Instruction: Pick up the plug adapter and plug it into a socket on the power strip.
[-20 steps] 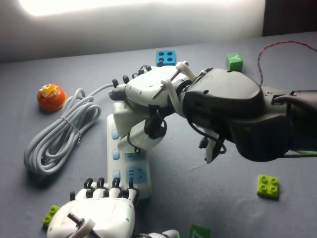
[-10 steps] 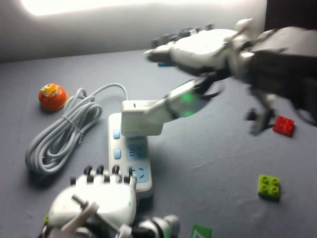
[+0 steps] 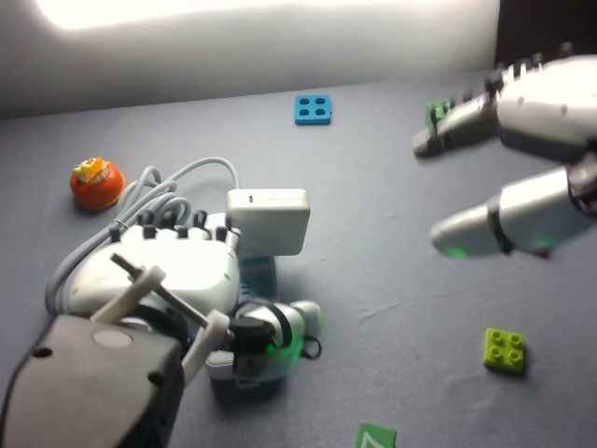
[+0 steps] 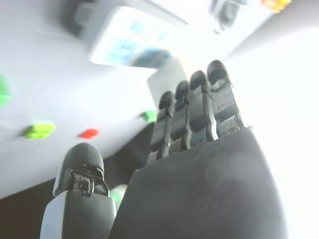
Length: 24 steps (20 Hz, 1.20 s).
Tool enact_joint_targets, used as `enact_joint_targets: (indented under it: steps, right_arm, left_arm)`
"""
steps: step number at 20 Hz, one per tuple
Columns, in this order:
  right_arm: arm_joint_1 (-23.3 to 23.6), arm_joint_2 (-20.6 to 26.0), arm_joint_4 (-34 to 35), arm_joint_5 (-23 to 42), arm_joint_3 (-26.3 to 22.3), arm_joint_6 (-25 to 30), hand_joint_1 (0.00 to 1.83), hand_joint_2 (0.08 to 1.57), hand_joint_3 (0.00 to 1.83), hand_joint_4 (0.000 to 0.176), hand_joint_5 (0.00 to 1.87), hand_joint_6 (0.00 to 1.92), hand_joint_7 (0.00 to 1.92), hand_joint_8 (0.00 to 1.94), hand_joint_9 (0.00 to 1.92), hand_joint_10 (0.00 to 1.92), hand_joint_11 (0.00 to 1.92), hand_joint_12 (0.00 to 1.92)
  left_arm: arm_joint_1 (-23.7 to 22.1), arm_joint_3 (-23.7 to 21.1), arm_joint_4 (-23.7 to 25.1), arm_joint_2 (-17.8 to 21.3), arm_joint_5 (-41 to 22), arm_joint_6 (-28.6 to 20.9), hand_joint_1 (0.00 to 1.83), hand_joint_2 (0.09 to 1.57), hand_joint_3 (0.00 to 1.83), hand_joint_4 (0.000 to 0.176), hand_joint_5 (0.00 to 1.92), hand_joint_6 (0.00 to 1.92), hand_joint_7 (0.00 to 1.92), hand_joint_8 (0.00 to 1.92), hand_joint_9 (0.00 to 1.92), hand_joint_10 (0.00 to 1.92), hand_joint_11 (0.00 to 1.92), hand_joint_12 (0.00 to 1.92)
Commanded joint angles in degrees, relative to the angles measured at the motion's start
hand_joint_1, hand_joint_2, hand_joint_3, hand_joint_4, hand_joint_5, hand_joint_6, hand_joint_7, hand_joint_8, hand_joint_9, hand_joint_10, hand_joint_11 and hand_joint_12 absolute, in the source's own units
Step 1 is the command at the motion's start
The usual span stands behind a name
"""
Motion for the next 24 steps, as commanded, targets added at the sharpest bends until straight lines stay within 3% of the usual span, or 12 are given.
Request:
enact_joint_targets:
  steps: [1, 2, 3, 5, 7, 8, 9, 10, 14, 15, 17, 24]
  right_arm:
    - [0.23, 1.24, -0.68, -0.92, -0.52, -0.93, 0.49, 1.09, 0.00, 0.000, 0.84, 0.05, 0.96, 0.07, 0.83, 0.44, 0.43, 1.41]
    - [-0.01, 2.15, -0.68, -0.93, -0.96, -1.43, 0.49, 1.09, 0.00, 0.000, 0.84, 0.05, 0.96, 0.07, 0.83, 0.44, 0.43, 1.41]
    - [-0.30, 2.94, -0.68, -0.93, -1.19, -1.62, 0.52, 1.10, 0.00, 0.000, 0.97, 0.18, 1.08, 0.22, 0.78, 1.01, 0.56, 1.57]
    - [-1.02, 4.28, -0.68, -0.83, -1.32, -1.55, 0.59, 1.12, 0.00, 0.000, 0.73, 1.36, 0.85, 1.39, 0.82, 1.58, 0.75, 1.76]
    - [0.06, 3.96, -0.68, 0.08, -1.32, -2.41, 0.64, 1.13, 0.00, 0.000, 0.67, 1.86, 0.84, 1.86, 0.90, 1.89, 0.93, 1.91]
    - [0.46, 3.79, -0.68, 0.90, -1.32, -2.55, 0.69, 1.13, 0.00, 0.000, 0.65, 1.91, 0.91, 1.92, 1.06, 1.91, 1.11, 1.92]
    - [0.69, 3.71, -0.68, 1.13, -1.35, -2.33, 0.69, 1.13, 0.00, 0.000, 0.65, 1.91, 0.91, 1.92, 1.06, 1.91, 1.11, 1.92]
    - [0.71, 3.71, -0.68, 1.21, -1.43, -2.14, 0.71, 1.17, 0.01, 0.000, 0.79, 1.92, 1.03, 1.94, 1.21, 1.92, 1.35, 1.92]
    - [-0.73, 3.62, -0.68, 1.71, -1.97, -1.78, 0.70, 1.23, 0.01, 0.000, 1.02, 1.92, 1.17, 1.94, 1.34, 1.92, 1.50, 1.92]
    - [-0.71, 3.52, -0.68, 2.02, -1.97, -1.76, 0.56, 1.32, 0.01, 0.000, 1.08, 1.92, 1.24, 1.94, 1.39, 1.92, 1.56, 1.92]
    - [-0.70, 3.58, -0.68, 2.83, -1.97, -1.91, 0.48, 1.41, 0.02, 0.000, 1.14, 1.92, 1.26, 1.94, 1.41, 1.92, 1.58, 1.92]
    - [-0.26, 3.55, -0.68, 5.18, -1.97, -4.03, 0.53, 1.44, 0.00, 0.000, 1.04, 1.92, 1.22, 1.94, 1.37, 1.92, 1.54, 1.92]
  left_arm:
    - [-1.19, 0.31, 4.68, 0.85, -0.95, 1.15, 0.19, 1.24, 0.00, 0.000, 0.28, 0.01, 0.30, 0.01, 0.31, 0.01, 0.01, 0.79]
    - [-1.85, 0.56, 4.68, 1.30, -0.09, 2.19, 0.19, 1.24, 0.00, 0.000, 0.28, 0.01, 0.30, 0.01, 0.31, 0.01, 0.01, 0.79]
    - [-2.43, 0.80, 4.68, 1.64, 0.52, 3.15, 0.23, 1.26, 0.00, 0.000, 0.47, 0.02, 0.50, 0.02, 0.54, 0.05, 0.13, 1.01]
    - [-3.71, 1.31, 4.67, 2.68, 2.55, 5.15, 0.35, 1.27, 0.00, 0.000, 0.85, 0.09, 0.91, 0.11, 0.88, 0.21, 0.47, 1.04]
    - [-4.24, 1.54, 4.67, 3.86, 4.48, 5.58, 0.42, 1.28, 0.00, 0.000, 0.90, 0.48, 0.99, 0.39, 0.83, 0.81, 0.57, 1.29]
    - [-4.42, 1.69, 4.69, 4.59, 6.19, 6.48, 0.46, 1.34, 0.01, 0.000, 0.78, 1.13, 0.85, 1.12, 0.74, 1.39, 0.54, 1.68]
    - [-4.68, 1.83, 4.69, 5.50, 7.53, 8.42, 0.46, 1.34, 0.01, 0.000, 0.78, 1.13, 0.85, 1.12, 0.74, 1.39, 0.54, 1.68]
    - [-4.71, 1.82, 4.69, 6.00, 7.47, 8.90, 0.45, 1.44, 0.01, 0.000, 0.77, 1.70, 0.79, 1.81, 0.77, 1.87, 0.66, 1.91]
    - [-3.79, 1.55, 4.72, 9.03, 8.41, 9.82, 0.42, 1.45, 0.00, 0.000, 0.97, 1.92, 0.97, 1.92, 1.03, 1.92, 1.01, 1.92]
    - [-3.46, 1.53, 4.72, 9.70, 8.70, 9.82, 0.36, 1.45, 0.00, 0.000, 1.23, 1.92, 1.22, 1.92, 1.26, 1.92, 1.27, 1.92]
    - [-3.26, 1.43, 4.72, 10.26, 9.30, 9.82, 0.37, 1.45, 0.00, 0.000, 1.35, 1.92, 1.41, 1.92, 1.44, 1.92, 1.48, 1.92]
    - [-4.81, 1.20, 4.57, 11.40, 9.78, 9.83, 0.49, 1.44, 0.00, 0.000, 1.27, 1.92, 1.38, 1.92, 1.45, 1.92, 1.54, 1.92]
